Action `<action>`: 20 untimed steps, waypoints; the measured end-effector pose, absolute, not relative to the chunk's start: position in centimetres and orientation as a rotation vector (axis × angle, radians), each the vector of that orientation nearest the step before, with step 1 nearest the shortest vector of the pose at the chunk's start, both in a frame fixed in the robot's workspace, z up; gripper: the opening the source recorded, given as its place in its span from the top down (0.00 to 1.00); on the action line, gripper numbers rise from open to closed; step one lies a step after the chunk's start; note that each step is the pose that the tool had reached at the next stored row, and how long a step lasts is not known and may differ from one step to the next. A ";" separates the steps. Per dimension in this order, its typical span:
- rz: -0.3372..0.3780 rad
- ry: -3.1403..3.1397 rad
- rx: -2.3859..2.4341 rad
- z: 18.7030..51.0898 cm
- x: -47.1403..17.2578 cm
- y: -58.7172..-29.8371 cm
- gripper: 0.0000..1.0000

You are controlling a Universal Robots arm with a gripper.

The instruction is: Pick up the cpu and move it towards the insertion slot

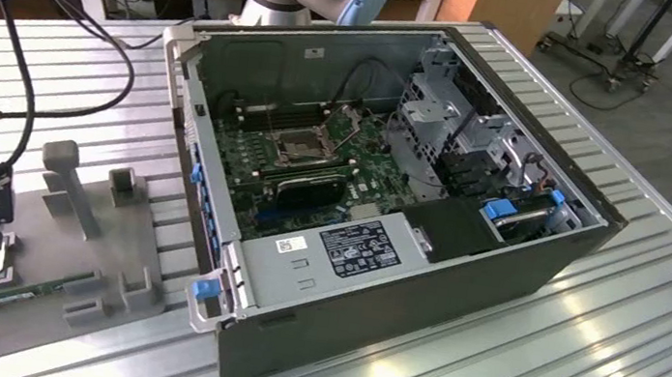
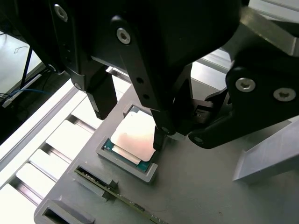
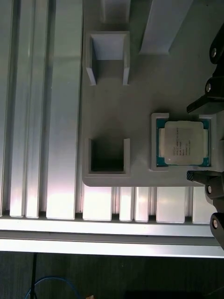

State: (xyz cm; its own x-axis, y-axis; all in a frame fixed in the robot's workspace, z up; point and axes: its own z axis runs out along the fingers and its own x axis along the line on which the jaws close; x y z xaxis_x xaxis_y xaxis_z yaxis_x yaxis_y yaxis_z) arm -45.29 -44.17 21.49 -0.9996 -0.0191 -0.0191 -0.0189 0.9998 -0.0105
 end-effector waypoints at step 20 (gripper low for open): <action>-0.016 3.122 -0.030 21.4 -45.3 -44.2 0.34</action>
